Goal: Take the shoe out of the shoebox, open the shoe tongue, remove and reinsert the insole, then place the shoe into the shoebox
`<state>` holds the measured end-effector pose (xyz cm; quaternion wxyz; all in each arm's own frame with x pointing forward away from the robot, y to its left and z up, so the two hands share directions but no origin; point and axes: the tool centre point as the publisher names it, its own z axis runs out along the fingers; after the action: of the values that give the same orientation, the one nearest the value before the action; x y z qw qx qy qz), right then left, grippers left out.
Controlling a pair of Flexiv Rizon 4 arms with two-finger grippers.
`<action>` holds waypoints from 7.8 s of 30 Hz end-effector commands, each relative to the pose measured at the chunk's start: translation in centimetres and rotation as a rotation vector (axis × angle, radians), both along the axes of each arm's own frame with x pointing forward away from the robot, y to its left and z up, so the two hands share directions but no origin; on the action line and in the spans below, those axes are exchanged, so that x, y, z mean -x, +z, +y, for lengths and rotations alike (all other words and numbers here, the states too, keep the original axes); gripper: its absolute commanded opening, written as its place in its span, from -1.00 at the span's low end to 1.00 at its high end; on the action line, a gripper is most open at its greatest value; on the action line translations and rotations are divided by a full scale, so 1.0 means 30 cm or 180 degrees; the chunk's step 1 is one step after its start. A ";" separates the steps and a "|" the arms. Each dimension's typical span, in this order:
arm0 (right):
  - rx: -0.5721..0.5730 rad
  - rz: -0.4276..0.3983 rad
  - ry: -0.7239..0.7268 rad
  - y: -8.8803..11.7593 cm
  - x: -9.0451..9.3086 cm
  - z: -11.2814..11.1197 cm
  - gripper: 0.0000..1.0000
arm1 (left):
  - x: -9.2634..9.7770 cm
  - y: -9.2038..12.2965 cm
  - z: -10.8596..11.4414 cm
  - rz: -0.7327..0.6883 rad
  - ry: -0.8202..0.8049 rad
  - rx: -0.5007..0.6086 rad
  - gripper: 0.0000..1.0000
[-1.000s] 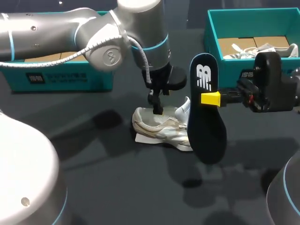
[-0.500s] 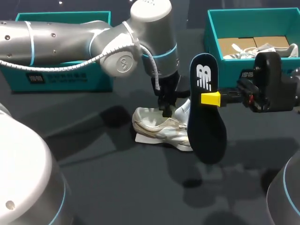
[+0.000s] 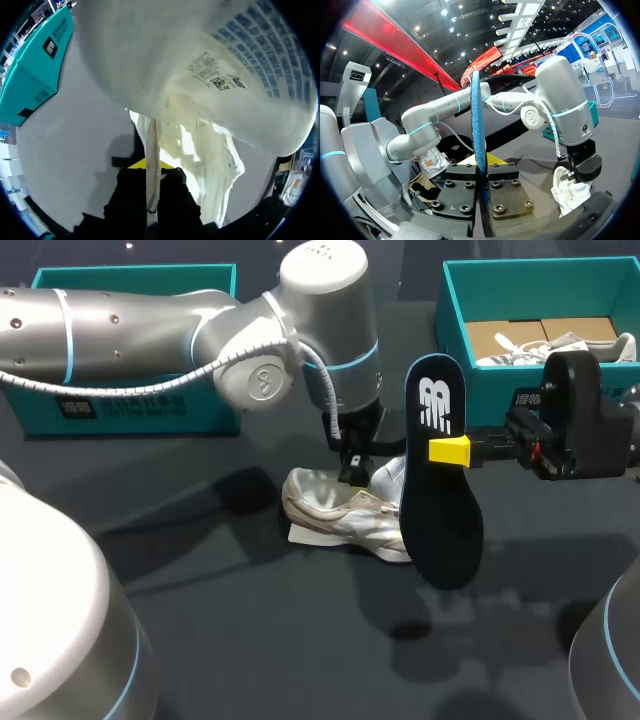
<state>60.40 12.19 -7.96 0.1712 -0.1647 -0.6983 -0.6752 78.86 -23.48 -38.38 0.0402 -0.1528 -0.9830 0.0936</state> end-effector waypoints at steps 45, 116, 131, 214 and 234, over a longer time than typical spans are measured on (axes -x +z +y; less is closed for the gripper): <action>0.0005 0.0003 -0.0004 -0.002 0.001 0.005 -1.00 | 0.020 0.208 -0.010 -0.0269 -0.3582 -0.0167 -1.00; 0.0005 0.0003 -0.0004 -0.002 0.001 0.005 -1.00 | -0.012 0.250 -0.072 -0.0801 -0.3991 0.0350 1.00; 0.0005 0.0003 -0.0004 -0.002 0.001 0.005 -1.00 | -0.114 0.543 -0.055 -0.2161 -0.3812 0.1736 1.00; -0.0380 0.1689 -0.0341 -0.116 -0.691 -0.161 -1.00 | -0.216 0.855 -0.064 -0.3491 -0.2387 0.3616 1.00; -0.0339 0.2404 -0.0593 -0.119 -0.822 -0.195 -1.00 | -0.235 0.838 -0.104 -0.3351 -0.2309 0.3670 1.00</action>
<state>85.12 6.31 -11.51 0.3626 -0.4545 -0.5321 -0.6154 85.85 -26.49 -13.19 -0.4771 -0.4773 -0.5632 0.4769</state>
